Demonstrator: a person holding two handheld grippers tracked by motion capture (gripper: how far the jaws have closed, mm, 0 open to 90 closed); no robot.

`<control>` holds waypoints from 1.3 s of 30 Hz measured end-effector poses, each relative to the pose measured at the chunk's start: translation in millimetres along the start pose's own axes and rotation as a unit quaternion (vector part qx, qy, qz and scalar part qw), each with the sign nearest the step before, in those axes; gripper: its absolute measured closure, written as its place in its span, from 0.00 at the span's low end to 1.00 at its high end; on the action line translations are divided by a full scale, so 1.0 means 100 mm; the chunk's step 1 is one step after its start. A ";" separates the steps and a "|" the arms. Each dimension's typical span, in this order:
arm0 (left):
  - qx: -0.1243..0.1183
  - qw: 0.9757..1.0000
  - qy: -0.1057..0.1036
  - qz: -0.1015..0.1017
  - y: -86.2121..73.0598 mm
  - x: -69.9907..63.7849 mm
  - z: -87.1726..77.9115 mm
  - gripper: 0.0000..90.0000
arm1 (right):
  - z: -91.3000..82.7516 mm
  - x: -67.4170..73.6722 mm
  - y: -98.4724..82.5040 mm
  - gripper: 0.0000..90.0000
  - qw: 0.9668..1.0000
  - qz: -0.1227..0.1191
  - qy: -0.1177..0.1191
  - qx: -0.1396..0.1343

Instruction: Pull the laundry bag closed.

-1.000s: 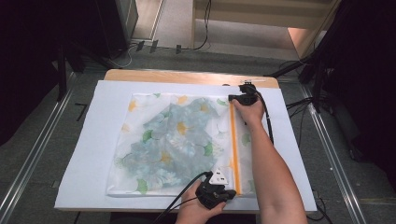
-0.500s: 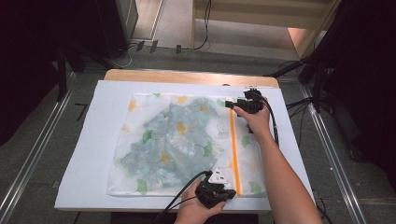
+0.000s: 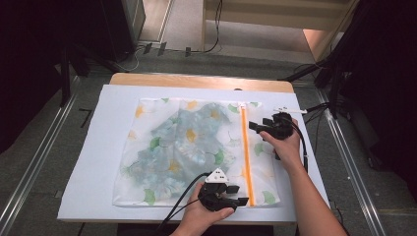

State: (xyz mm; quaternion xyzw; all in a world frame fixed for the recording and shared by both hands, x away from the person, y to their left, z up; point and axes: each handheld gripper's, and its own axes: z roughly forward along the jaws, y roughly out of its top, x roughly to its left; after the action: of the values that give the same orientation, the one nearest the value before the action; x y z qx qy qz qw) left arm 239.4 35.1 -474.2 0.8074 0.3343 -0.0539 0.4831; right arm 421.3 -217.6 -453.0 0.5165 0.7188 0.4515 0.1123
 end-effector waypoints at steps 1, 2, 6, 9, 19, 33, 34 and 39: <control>-0.004 1.000 0.013 0.005 0.01 0.00 -0.03 0.37 | -0.04 0.01 -0.03 0.30 1.000 0.001 0.001 -0.001; -0.009 1.000 0.024 0.012 0.03 0.02 -0.08 0.31 | -0.08 0.02 -0.07 0.29 1.000 -0.002 0.004 -0.004; -0.030 0.998 0.054 0.030 0.04 0.14 -0.31 0.16 | -0.23 0.08 -0.19 0.28 1.000 -0.014 0.006 -0.005; -0.047 0.996 0.064 0.037 0.01 0.30 -0.52 0.10 | -0.35 0.13 -0.29 0.27 1.000 -0.019 0.011 -0.010; -0.075 0.989 0.126 0.014 -0.12 0.77 -1.14 0.09 | -0.69 0.30 -0.65 0.22 0.999 -0.025 0.032 -0.021; -0.100 0.973 0.207 0.015 -0.31 1.12 -1.83 0.09 | -1.13 0.32 -1.09 0.20 0.999 -0.023 0.021 -0.014; -0.100 0.972 0.210 0.015 -0.32 1.12 -1.86 0.09 | -1.16 0.32 -1.11 0.20 0.999 -0.022 0.023 -0.015; -0.109 0.970 0.218 0.012 -0.37 1.16 -2.07 0.09 | -1.30 0.30 -1.19 0.20 0.999 -0.025 0.021 -0.017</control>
State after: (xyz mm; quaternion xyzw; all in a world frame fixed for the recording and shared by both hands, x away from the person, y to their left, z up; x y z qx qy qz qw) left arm 257.7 271.9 -439.8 0.7460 0.4253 0.1661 0.4848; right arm 250.0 -268.4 -461.0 0.4871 0.7259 0.4715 0.1166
